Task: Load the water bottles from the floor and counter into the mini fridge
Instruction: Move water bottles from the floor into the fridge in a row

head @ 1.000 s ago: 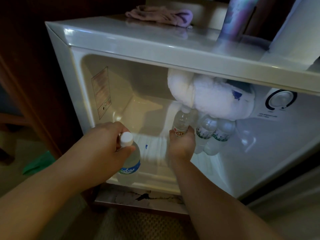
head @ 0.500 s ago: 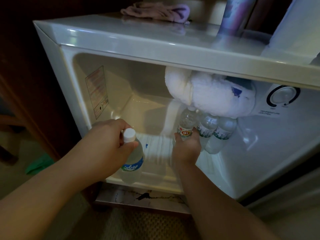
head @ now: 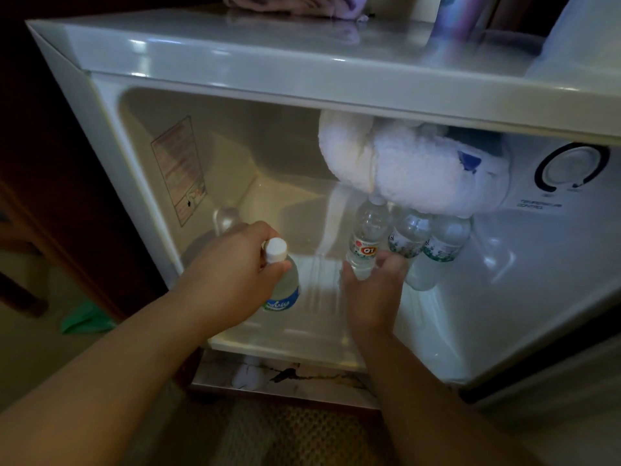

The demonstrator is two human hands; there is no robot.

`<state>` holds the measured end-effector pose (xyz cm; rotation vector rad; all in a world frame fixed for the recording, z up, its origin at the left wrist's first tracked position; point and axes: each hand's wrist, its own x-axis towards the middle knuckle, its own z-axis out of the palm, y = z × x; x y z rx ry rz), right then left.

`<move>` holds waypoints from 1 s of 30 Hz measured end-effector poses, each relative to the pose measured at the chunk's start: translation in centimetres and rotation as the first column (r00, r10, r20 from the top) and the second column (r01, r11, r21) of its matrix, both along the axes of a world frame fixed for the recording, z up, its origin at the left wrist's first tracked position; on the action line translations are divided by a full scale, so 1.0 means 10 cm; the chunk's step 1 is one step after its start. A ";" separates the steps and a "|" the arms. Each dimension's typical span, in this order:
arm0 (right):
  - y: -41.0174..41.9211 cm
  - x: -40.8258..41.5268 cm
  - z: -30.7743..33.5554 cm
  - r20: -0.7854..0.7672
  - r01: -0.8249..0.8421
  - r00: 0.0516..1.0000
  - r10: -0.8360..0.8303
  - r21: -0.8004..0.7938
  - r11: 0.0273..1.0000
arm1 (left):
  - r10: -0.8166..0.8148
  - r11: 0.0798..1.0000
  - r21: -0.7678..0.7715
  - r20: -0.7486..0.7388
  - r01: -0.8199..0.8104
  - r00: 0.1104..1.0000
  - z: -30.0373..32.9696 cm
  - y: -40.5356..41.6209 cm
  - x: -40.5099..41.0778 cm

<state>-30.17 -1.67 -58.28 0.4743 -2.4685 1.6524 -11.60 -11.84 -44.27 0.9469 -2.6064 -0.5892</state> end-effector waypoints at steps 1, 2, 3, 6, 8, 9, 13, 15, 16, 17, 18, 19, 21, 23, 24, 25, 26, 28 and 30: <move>0.06 0.06 -0.06 -0.054 -0.050 0.997 0.054 0.071 0.996 | -0.004 1.000 -0.002 0.004 0.004 1.000 -0.02 -0.01 -0.04; 0.13 0.12 -0.13 -0.121 -0.106 0.984 0.128 0.178 0.978 | -0.011 1.000 -0.002 0.005 0.011 1.000 -0.05 -0.03 -0.09; 0.20 0.17 -0.22 -0.177 -0.154 0.961 0.215 0.305 0.940 | -0.019 1.000 -0.001 -0.003 0.019 1.000 -0.07 -0.05 -0.14; 0.36 0.26 -0.46 -0.223 -0.213 0.882 0.416 0.599 0.772 | -0.027 1.000 0.016 -0.018 0.027 0.999 -0.09 -0.10 -0.34; 0.38 0.28 -0.56 -0.255 -0.197 0.859 0.443 0.636 0.746 | -0.040 0.999 0.006 -0.034 0.040 0.999 -0.10 -0.16 -0.49; 0.38 0.29 -0.58 -0.272 -0.183 0.856 0.440 0.636 0.750 | -0.049 0.999 -0.001 -0.041 0.049 0.998 -0.11 -0.19 -0.57; 0.34 0.29 -0.61 -0.280 -0.166 0.850 0.447 0.662 0.731 | -0.074 0.997 0.022 -0.054 0.075 0.996 -0.12 -0.30 -0.88; 0.34 0.28 -0.61 -0.267 -0.167 0.849 0.455 0.683 0.711 | -0.062 0.996 0.058 -0.057 0.065 0.996 -0.13 -0.34 -1.03; 0.34 0.29 -0.60 -0.263 -0.165 0.849 0.458 0.692 0.703 | -0.053 0.996 0.069 -0.057 0.057 0.997 -0.13 -0.36 -1.11; 0.34 0.30 -0.59 -0.261 -0.162 0.850 0.458 0.697 0.699 | -0.046 0.996 0.077 -0.061 0.051 0.997 -0.14 -0.39 -1.17; 0.34 0.30 -0.58 -0.265 -0.157 0.851 0.453 0.695 0.701 | -0.043 0.995 0.084 -0.070 0.049 0.997 -0.15 -0.42 -1.23; 0.34 0.31 -0.58 -0.272 -0.150 0.853 0.446 0.690 0.708 | -0.045 0.995 0.086 -0.083 0.052 0.995 -0.16 -0.43 -1.27; 0.33 0.32 -0.57 -0.281 -0.138 0.855 0.435 0.686 0.714 | -0.049 0.994 0.096 -0.105 0.060 0.993 -0.18 -0.45 -1.32; 0.34 0.32 -0.56 -0.274 -0.138 0.857 0.436 0.693 0.707 | -0.053 0.992 0.108 -0.131 0.067 0.990 -0.20 -0.47 -1.36; 0.34 0.33 -0.56 -0.265 -0.140 0.860 0.436 0.699 0.701 | -0.059 0.991 0.113 -0.141 0.075 0.988 -0.22 -0.48 -1.37; 0.34 0.33 -0.54 -0.253 -0.144 0.863 0.437 0.707 0.693 | -0.067 0.989 0.120 -0.149 0.085 0.987 -0.22 -0.48 -1.38; 0.33 0.33 -0.53 -0.241 -0.148 0.866 0.439 0.714 0.685 | -0.073 0.987 0.130 -0.153 0.093 0.986 -0.22 -0.48 -1.40; 0.33 0.34 -0.51 -0.219 -0.157 0.869 0.444 0.729 0.667 | -0.083 0.983 0.149 -0.154 0.106 0.985 -0.21 -0.45 -1.43; 0.33 0.34 -0.49 -0.200 -0.166 0.871 0.448 0.738 0.654 | -0.093 0.981 0.152 -0.156 0.117 0.983 -0.20 -0.42 -1.46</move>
